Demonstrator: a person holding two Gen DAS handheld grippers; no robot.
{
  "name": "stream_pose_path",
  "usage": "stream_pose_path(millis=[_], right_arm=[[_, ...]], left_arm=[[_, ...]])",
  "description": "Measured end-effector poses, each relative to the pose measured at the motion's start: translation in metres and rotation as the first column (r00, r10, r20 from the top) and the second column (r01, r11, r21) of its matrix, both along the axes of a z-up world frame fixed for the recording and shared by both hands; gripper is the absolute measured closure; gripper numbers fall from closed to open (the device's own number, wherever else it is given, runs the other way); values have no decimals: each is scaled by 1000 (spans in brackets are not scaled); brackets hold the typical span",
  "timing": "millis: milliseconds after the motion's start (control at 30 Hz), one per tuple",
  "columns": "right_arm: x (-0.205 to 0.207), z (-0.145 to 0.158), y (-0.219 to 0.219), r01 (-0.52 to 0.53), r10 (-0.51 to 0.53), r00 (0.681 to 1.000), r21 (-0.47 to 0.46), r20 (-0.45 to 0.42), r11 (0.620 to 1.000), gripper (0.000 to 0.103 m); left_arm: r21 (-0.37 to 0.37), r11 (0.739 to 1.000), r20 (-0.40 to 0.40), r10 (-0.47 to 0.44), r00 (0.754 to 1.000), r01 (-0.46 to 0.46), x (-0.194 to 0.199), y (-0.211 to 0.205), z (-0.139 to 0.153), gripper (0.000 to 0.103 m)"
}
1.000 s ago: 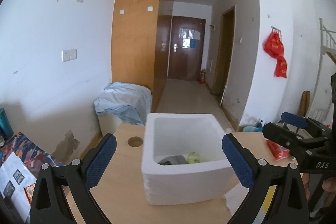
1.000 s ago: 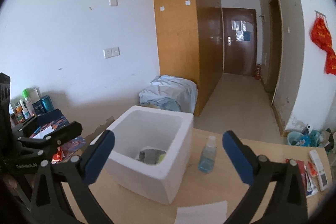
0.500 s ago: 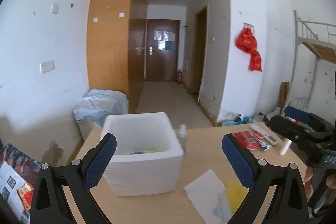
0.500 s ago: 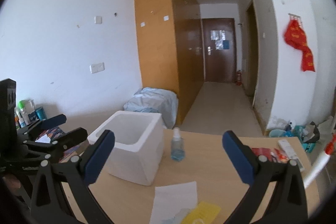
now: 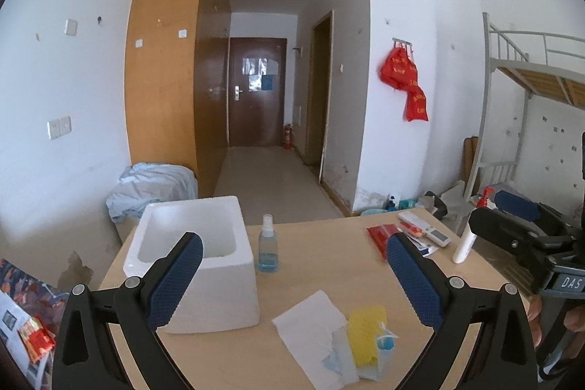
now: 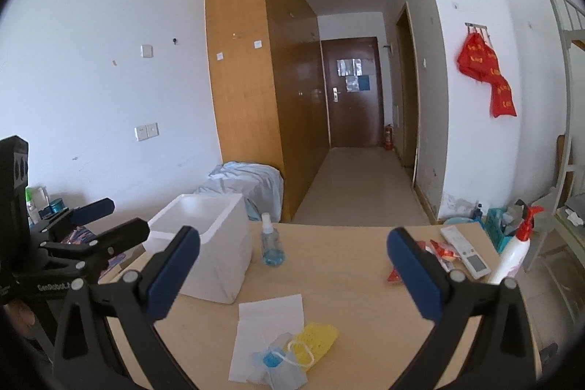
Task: Organize soft objects
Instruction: 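Withdraw both tools from the foam box back toward the remaining items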
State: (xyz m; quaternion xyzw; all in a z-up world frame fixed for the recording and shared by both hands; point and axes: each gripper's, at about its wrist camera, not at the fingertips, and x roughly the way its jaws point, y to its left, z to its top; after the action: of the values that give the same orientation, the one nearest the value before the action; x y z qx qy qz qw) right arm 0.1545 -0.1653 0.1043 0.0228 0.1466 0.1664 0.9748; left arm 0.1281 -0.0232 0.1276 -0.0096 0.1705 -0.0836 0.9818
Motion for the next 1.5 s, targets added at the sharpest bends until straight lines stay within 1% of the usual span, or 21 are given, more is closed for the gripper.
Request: stream_pose_path(millis=[267, 400, 633, 867, 1067, 1200, 1333, 1500], right_arm=[[-13, -8, -6, 8, -8, 1000, 8, 10, 1000, 0], [-18, -14, -6, 14, -14, 1000, 11, 12, 1000, 0], [-28, -29, -9, 17, -17, 1000, 19, 4, 1000, 0], [-40, -44, -14, 23, -23, 1000, 44, 0, 999, 0], [-48, -55, -13, 25, -24, 1000, 36, -6, 999, 0], [-59, -61, -12, 33, -33, 999, 13, 5, 999, 0], [-68, -70, -10, 37, -37, 999, -5, 1, 999, 0], [-77, -84, -7, 30, -30, 999, 4, -12, 1000, 0]], left_arm=[[-5, 1000, 1, -16, 1000, 16, -10, -4, -7, 2], [-11, 1000, 20, -21, 1000, 21, -19, -3, -14, 2], [-47, 998, 18, -32, 999, 32, -28, -2, -31, 2], [-58, 998, 11, -22, 1000, 23, -35, -3, -53, 2], [-62, 998, -9, -27, 1000, 26, -42, -3, -68, 2], [-78, 996, -18, -32, 999, 30, -51, -1, -80, 2], [-78, 997, -11, -21, 1000, 20, -63, 0, -88, 2], [-79, 997, -6, -19, 1000, 19, -76, 2, -99, 2]])
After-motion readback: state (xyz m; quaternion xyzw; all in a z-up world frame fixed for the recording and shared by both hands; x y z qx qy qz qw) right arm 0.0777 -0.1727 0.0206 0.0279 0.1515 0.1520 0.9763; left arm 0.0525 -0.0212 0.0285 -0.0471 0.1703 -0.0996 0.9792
